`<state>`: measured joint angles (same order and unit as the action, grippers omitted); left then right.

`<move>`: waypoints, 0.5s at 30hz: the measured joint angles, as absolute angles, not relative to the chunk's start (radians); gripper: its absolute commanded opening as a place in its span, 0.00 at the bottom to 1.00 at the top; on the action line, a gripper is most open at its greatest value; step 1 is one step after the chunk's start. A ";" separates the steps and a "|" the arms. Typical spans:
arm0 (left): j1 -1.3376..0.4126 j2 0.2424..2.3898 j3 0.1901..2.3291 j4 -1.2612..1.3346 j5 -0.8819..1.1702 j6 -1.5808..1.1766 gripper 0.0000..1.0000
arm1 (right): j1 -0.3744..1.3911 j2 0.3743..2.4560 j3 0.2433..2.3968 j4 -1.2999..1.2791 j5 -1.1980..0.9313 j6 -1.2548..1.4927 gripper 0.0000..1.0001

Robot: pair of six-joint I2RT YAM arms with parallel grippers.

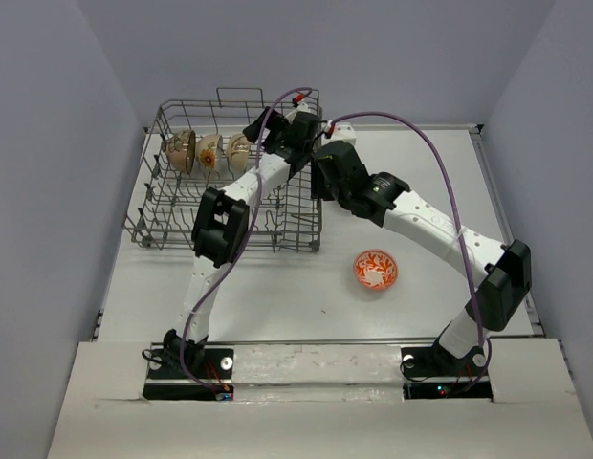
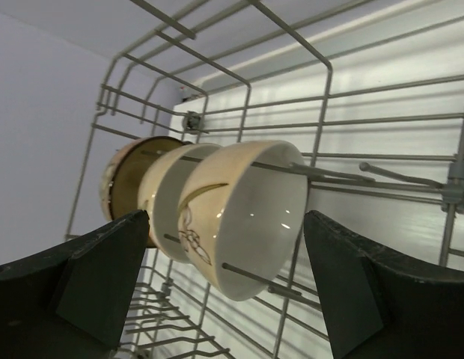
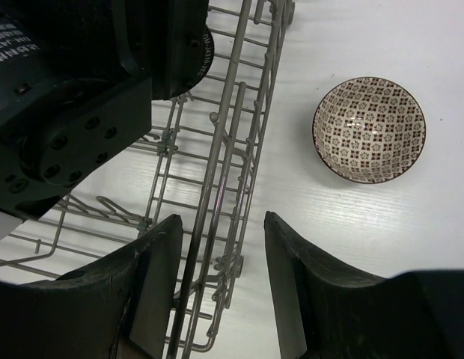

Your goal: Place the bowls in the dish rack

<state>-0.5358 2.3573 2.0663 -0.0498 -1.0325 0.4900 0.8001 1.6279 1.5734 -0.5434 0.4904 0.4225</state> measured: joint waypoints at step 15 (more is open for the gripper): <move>-0.492 2.144 2.169 -0.450 -0.777 0.076 0.99 | 0.800 1.596 1.577 -0.547 0.500 0.427 0.54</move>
